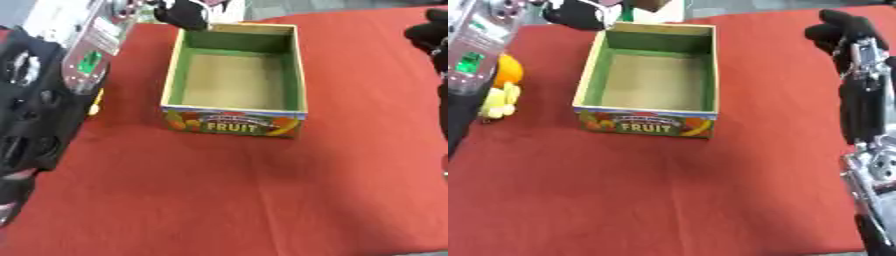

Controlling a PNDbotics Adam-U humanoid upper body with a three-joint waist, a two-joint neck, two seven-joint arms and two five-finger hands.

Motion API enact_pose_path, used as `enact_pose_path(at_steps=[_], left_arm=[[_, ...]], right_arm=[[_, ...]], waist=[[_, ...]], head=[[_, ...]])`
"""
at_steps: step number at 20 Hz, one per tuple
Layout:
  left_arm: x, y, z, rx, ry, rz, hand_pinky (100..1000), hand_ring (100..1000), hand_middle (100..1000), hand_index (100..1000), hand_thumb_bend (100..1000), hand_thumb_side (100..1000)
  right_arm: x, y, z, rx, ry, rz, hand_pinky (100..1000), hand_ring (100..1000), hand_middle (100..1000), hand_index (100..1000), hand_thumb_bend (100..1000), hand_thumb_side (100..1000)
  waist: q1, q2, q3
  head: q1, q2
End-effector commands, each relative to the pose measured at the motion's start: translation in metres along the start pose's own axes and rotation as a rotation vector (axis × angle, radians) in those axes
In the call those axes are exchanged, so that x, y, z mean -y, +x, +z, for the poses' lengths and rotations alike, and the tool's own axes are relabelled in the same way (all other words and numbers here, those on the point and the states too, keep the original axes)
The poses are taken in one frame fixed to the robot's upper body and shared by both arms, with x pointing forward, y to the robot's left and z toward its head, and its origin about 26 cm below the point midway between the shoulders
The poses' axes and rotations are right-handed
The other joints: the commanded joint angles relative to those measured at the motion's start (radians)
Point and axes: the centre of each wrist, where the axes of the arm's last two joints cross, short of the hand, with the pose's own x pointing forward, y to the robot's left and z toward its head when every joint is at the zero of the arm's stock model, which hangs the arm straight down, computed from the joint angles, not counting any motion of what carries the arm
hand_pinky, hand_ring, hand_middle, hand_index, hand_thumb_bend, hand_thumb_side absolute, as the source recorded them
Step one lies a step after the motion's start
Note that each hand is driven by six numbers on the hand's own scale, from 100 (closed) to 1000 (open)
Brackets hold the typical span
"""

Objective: Pick up objects on the table and place them in the box.

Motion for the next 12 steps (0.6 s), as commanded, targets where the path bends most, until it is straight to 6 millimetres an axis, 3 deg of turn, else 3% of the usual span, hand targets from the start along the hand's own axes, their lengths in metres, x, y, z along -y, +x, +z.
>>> enact_pose_path(at_steps=[1,4,5,8,12], left_arm=[[0.001,0.017,-0.011,0.022,0.050,-0.018,129,344,305,432,100,319],[0.009,0.021,-0.016,0.020,0.060,-0.047,129,344,305,432,100,319],[0.016,0.025,-0.017,0.026,0.042,-0.053,166,349,338,465,100,304],[0.048,0.041,-0.023,0.016,-0.057,-0.031,169,355,342,467,100,301],[0.079,0.048,-0.031,-0.025,-0.149,-0.038,190,379,366,492,100,289]], right_arm=[[0.005,0.010,-0.009,0.072,0.003,0.003,876,800,682,822,100,1000],[0.005,0.011,-0.010,0.080,-0.001,0.001,876,800,682,822,100,1000],[0.005,0.012,-0.012,0.093,0.006,0.002,881,808,701,819,100,1000],[-0.001,0.021,-0.025,0.163,0.021,-0.036,880,806,699,818,100,1000],[-0.002,0.024,-0.030,0.176,0.023,-0.057,882,804,694,818,100,1000]], waist=[[-0.006,-0.018,0.000],[-0.006,-0.018,0.000],[-0.012,-0.019,-0.007],[-0.021,-0.018,-0.028],[-0.023,-0.014,-0.034]], head=[[0.019,-0.009],[0.021,-0.009],[0.041,-0.011],[0.072,-0.016],[0.071,-0.022]])
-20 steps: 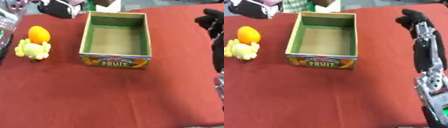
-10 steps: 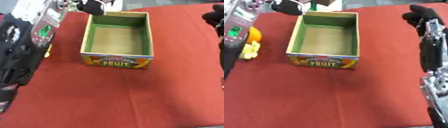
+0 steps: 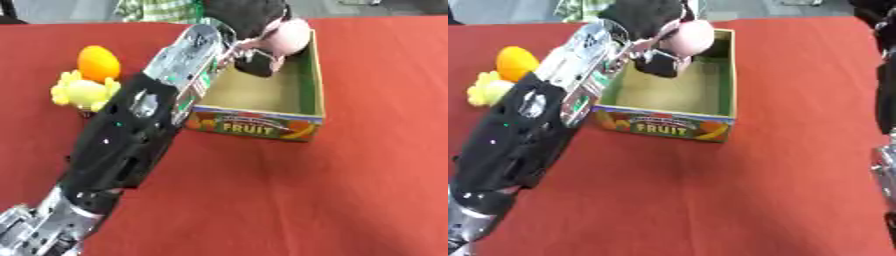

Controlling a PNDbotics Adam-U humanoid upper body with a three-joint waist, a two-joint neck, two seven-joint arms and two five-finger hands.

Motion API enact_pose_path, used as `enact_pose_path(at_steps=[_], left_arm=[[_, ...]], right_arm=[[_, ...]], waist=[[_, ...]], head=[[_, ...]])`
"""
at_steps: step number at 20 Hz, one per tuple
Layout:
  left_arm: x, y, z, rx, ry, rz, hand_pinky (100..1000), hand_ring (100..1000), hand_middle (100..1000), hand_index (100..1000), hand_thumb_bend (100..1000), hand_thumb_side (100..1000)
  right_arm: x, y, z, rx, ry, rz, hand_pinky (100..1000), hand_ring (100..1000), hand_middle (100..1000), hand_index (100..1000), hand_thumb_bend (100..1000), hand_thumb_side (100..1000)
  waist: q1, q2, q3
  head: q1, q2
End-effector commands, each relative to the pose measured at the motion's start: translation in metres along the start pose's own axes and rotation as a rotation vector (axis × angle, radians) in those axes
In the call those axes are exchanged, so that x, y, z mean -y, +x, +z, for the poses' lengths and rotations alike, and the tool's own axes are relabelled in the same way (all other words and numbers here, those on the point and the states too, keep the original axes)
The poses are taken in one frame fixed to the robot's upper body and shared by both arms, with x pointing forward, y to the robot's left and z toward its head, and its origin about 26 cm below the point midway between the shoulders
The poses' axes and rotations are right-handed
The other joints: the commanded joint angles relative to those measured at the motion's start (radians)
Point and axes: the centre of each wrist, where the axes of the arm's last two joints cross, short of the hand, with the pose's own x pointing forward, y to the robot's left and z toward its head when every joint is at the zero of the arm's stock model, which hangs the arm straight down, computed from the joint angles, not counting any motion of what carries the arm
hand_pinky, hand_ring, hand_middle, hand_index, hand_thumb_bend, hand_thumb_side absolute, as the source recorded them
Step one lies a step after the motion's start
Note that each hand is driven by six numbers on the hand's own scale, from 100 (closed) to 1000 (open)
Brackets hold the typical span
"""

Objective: Pick up objects on the table and place them in the box.

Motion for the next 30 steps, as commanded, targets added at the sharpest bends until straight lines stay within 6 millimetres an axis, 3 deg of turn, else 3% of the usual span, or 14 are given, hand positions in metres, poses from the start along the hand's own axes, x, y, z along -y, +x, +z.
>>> enact_pose_path(at_steps=[1,4,8,13,16,17,18,19,20,21,23,27,30], left_arm=[[0.010,0.005,-0.009,-0.026,-0.032,-0.028,211,406,388,515,100,281],[0.024,0.005,-0.015,-0.050,-0.090,-0.057,249,449,427,562,100,268],[0.033,0.007,-0.017,-0.071,-0.168,-0.098,303,515,490,630,100,386],[0.028,0.007,-0.018,-0.105,-0.205,-0.141,427,646,616,795,100,485],[0.025,0.008,-0.017,-0.114,-0.209,-0.150,427,646,616,795,100,485],[0.024,0.007,-0.017,-0.116,-0.209,-0.151,598,836,806,1000,188,791],[0.022,0.004,-0.017,-0.131,-0.208,-0.154,614,851,822,1000,264,843],[0.019,0.003,-0.018,-0.147,-0.208,-0.156,653,886,860,1000,426,912],[0.018,0.002,-0.018,-0.161,-0.211,-0.160,664,894,868,1000,466,927],[0.016,0.002,-0.018,-0.174,-0.213,-0.166,696,916,885,1000,590,958],[0.013,0.000,-0.018,-0.203,-0.209,-0.179,723,933,897,1000,737,987],[0.006,-0.002,-0.016,-0.241,-0.157,-0.191,732,930,901,1000,775,1000],[-0.002,-0.006,-0.013,-0.263,-0.086,-0.177,712,903,874,1000,723,1000]], right_arm=[[0.003,0.009,-0.007,0.039,0.011,0.000,883,804,693,818,100,1000],[0.003,0.008,-0.006,0.035,0.007,-0.002,884,803,692,817,100,1000],[0.003,0.008,-0.005,0.029,0.003,-0.001,884,803,689,817,100,1000],[0.004,0.006,-0.002,0.016,-0.001,0.003,885,801,684,817,100,1000],[0.004,0.006,-0.002,0.014,-0.002,0.004,885,801,684,817,100,1000],[0.004,0.006,-0.002,0.013,-0.002,0.004,886,799,682,816,100,1000],[0.004,0.006,-0.001,0.010,-0.003,0.005,886,799,681,816,100,1000],[0.004,0.005,0.000,0.008,-0.004,0.006,886,798,680,816,100,1000],[0.004,0.005,0.000,0.006,-0.004,0.006,886,798,680,816,100,1000],[0.004,0.005,0.000,0.005,-0.005,0.006,886,797,678,816,100,1000],[0.003,0.005,0.001,0.005,-0.005,0.005,886,797,678,816,100,1000],[0.003,0.005,0.001,0.001,-0.007,0.005,886,797,677,816,100,1000],[0.004,0.004,0.002,-0.002,-0.008,0.008,886,797,677,816,100,1000]], waist=[[-0.005,-0.016,-0.001],[-0.005,-0.017,0.000],[-0.008,-0.020,-0.001],[-0.009,-0.022,-0.001],[-0.009,-0.022,-0.001],[-0.009,-0.022,-0.001],[-0.009,-0.024,-0.001],[-0.009,-0.024,-0.001],[-0.009,-0.025,-0.002],[-0.009,-0.025,-0.003],[-0.009,-0.026,-0.005],[-0.008,-0.027,-0.004],[-0.008,-0.029,-0.002]], head=[[-0.001,-0.012],[-0.009,-0.012],[-0.012,-0.009],[-0.013,-0.010],[-0.013,-0.010],[-0.013,-0.010],[-0.013,-0.010],[-0.013,-0.010],[-0.012,-0.011],[-0.012,-0.011],[-0.012,-0.011],[-0.013,-0.012],[-0.016,-0.013]])
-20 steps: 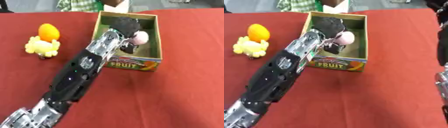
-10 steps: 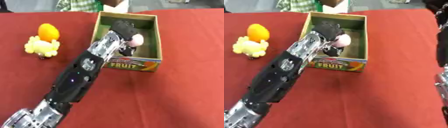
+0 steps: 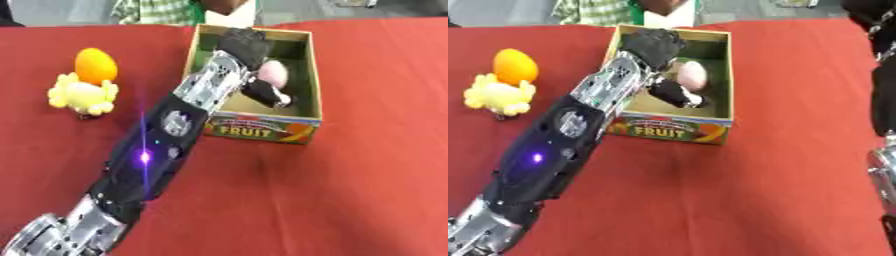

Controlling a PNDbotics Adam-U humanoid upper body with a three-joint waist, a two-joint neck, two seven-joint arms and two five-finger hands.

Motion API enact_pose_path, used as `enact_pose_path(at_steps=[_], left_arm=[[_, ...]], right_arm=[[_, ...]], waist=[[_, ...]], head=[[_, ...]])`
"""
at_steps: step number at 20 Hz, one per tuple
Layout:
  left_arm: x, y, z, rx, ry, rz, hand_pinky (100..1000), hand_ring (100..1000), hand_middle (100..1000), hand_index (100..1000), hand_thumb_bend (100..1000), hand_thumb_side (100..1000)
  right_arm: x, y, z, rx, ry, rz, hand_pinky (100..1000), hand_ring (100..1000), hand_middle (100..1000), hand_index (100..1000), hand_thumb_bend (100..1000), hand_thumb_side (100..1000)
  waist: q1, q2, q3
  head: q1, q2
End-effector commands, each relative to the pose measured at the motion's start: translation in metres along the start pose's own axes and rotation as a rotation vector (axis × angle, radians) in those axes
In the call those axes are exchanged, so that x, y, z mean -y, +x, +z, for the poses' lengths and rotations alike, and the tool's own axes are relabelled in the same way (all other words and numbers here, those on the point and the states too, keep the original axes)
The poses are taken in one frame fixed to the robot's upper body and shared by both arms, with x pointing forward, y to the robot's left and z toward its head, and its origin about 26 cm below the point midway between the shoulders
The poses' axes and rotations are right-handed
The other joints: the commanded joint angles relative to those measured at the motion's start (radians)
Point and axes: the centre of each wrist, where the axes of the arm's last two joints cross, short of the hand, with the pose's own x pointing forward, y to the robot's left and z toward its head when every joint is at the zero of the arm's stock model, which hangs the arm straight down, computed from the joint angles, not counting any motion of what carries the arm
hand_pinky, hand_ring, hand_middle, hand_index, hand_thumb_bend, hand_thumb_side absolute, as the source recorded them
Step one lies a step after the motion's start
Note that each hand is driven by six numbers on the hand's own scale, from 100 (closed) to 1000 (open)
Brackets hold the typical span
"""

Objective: Pick up objects on the table and place them in the box.

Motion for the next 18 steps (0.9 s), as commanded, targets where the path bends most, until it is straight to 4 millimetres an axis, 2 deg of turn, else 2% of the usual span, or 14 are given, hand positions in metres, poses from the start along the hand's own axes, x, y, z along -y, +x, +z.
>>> enact_pose_path(at_steps=[1,2,6,9,18], left_arm=[[-0.023,-0.013,0.005,-0.045,0.117,0.012,707,893,869,1000,668,1000],[-0.025,-0.016,0.008,-0.051,0.144,0.020,708,891,874,1000,613,1000],[-0.033,-0.036,0.017,-0.069,0.207,0.068,707,872,849,993,510,1000],[-0.038,-0.060,0.023,-0.100,0.207,0.096,702,863,844,992,514,1000],[-0.032,-0.142,0.037,-0.257,0.079,0.185,696,863,847,995,530,1000]], right_arm=[[0.004,0.007,-0.004,0.025,0.001,0.018,887,797,676,816,100,1000],[0.005,0.007,-0.003,0.022,0.001,0.021,887,797,676,816,100,1000],[0.007,0.006,-0.002,0.015,-0.003,0.034,887,797,675,815,100,1000],[0.009,0.006,0.000,0.010,-0.005,0.046,887,797,674,815,100,1000],[0.014,0.004,0.003,-0.001,-0.013,0.075,887,797,671,814,100,1000]], waist=[[-0.005,-0.026,0.001],[-0.005,-0.027,0.004],[-0.003,-0.028,0.015],[0.000,-0.031,0.027],[0.008,-0.042,0.058]], head=[[-0.005,-0.013],[-0.008,-0.012],[-0.020,-0.006],[-0.035,0.002],[-0.072,0.014]])
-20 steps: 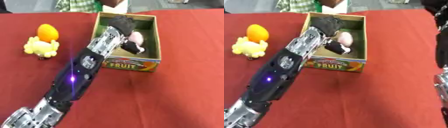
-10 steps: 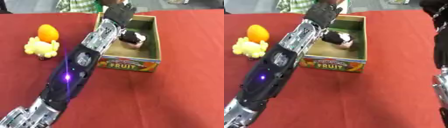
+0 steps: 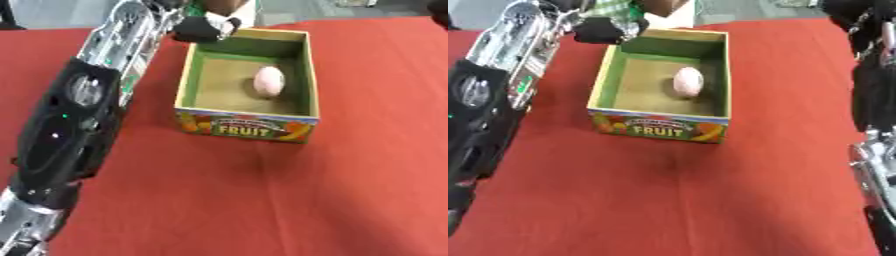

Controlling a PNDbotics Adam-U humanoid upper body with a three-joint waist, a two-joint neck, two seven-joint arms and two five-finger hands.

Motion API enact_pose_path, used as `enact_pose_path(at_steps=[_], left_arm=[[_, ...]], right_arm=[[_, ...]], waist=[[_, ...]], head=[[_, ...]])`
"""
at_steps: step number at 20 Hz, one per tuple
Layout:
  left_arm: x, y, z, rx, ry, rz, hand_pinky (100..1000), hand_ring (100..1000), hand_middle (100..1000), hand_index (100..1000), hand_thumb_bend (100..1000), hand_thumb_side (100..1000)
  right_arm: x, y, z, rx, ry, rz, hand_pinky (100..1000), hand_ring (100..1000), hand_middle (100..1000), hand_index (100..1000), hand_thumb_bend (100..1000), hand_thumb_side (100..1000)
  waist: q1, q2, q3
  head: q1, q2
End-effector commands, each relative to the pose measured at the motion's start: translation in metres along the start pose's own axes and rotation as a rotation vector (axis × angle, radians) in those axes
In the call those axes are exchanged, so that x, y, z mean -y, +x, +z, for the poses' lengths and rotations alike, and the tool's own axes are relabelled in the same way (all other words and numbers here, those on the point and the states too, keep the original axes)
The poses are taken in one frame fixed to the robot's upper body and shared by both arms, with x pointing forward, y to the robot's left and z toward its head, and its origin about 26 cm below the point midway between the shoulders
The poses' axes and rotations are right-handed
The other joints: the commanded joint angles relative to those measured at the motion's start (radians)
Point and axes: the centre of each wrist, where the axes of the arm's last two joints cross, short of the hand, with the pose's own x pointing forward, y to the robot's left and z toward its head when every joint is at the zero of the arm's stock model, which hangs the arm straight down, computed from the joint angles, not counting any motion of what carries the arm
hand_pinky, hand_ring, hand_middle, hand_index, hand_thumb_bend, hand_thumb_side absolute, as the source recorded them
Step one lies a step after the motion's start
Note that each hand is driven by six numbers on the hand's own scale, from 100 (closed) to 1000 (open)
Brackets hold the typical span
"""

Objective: Pick up objects on the table and place them in the box.

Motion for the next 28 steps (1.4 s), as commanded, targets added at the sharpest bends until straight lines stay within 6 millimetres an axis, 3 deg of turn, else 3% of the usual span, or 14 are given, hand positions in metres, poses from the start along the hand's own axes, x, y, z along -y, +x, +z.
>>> enact_pose_path(at_steps=[1,8,15,17,19,21,28], left_arm=[[-0.015,-0.036,0.002,-0.080,-0.003,0.021,696,863,848,996,530,1000],[-0.003,-0.080,-0.002,-0.208,-0.083,0.064,700,871,858,1000,482,969],[0.022,-0.113,-0.008,-0.322,-0.173,0.124,714,881,865,1000,412,886],[0.030,-0.119,-0.010,-0.340,-0.203,0.152,715,878,866,1000,461,898],[0.041,-0.124,-0.011,-0.352,-0.253,0.194,718,881,886,1000,613,912],[0.048,-0.128,-0.012,-0.353,-0.292,0.227,724,885,886,1000,678,919],[0.068,-0.136,-0.013,-0.372,-0.383,0.271,715,884,866,1000,674,883]], right_arm=[[0.007,0.008,-0.005,0.037,0.001,0.034,887,797,671,814,100,1000],[0.008,0.007,-0.004,0.034,-0.003,0.040,887,797,670,814,100,1000],[0.009,0.007,-0.003,0.030,-0.006,0.045,887,797,669,814,100,1000],[0.009,0.007,-0.003,0.029,-0.006,0.045,888,797,669,814,100,1000],[0.008,0.007,-0.003,0.027,-0.008,0.044,888,798,669,814,100,1000],[0.008,0.006,-0.002,0.025,-0.010,0.044,889,798,669,814,100,1000],[0.008,0.006,-0.002,0.018,-0.016,0.044,889,798,667,812,100,1000]], waist=[[-0.003,-0.025,0.001],[-0.004,-0.028,0.006],[-0.003,-0.025,0.006],[-0.003,-0.024,0.006],[-0.003,-0.023,0.006],[-0.004,-0.022,0.005],[-0.004,-0.019,0.000]], head=[[-0.010,0.003],[-0.022,0.002],[-0.027,0.000],[-0.027,0.000],[-0.027,-0.002],[-0.028,-0.004],[-0.025,-0.007]])
